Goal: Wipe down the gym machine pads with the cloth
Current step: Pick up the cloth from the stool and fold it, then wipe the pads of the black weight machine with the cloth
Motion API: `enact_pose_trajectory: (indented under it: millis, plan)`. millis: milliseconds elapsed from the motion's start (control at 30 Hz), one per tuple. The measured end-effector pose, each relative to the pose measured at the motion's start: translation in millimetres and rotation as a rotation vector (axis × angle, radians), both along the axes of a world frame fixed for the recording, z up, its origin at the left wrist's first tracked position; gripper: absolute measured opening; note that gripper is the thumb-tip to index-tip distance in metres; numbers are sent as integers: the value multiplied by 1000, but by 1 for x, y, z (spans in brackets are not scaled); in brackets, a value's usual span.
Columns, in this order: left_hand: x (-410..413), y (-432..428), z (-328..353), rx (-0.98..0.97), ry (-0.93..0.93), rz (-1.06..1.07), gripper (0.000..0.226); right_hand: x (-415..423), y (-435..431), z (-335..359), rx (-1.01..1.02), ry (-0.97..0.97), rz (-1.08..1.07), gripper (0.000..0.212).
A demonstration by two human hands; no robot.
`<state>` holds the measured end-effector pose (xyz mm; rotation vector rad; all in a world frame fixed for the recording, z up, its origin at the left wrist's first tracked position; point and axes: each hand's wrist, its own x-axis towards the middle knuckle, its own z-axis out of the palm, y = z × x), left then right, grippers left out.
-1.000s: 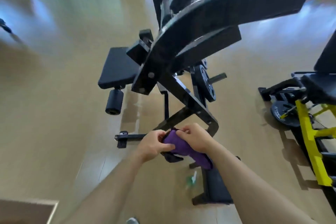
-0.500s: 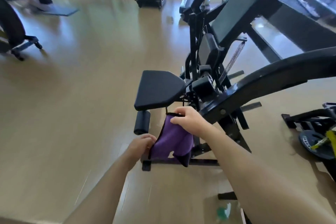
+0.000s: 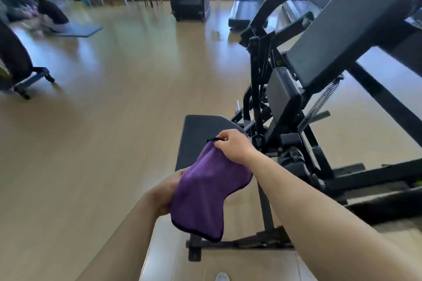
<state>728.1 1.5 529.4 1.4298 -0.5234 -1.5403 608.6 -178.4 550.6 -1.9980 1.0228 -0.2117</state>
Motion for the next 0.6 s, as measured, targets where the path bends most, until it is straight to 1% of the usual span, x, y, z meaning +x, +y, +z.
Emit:
enact_pose_trajectory:
  millis: [33,67,133,167,200,233,267,300,367,400,433,467,533,600]
  plan:
    - [8,-19,6,-35,8,51,8,8,-16,2,-4,28,4,18]
    - [14,-37,13,-66,17,101,4,16,-31,5,-6,43,4,19]
    - [28,-80,16,-132,-18,162,11,25,-60,15,-14,57,-4,21]
    - [32,-101,17,-130,-50,161,14,28,-73,19,-16,61,-14,22]
    - [33,-120,20,-116,-77,176,11,30,-85,23,-19,57,-29,22]
    - [37,-137,18,-122,-69,201,16,31,-97,25,-26,51,-52,21]
    - [37,-153,22,-121,-21,238,31,31,-109,28,-39,45,-81,20]
    - [42,-170,21,-138,55,250,37,30,-121,30,-50,39,-116,21]
    - [43,-203,26,-175,168,236,18,26,-143,35,-65,6,-202,22]
    - [44,-219,28,-193,238,224,25,23,-154,38,-81,-18,-252,23]
    - [44,-236,29,-183,247,201,31,19,-164,41,-111,-42,-307,22]
    - [41,-252,31,-162,294,205,34,14,-175,43,-158,-60,-369,22]
    - [44,-283,28,-170,256,136,37,1,-196,50,-265,-84,-505,20]
    - [41,-311,27,-202,162,3,33,-14,-211,59,-332,-105,-644,17]
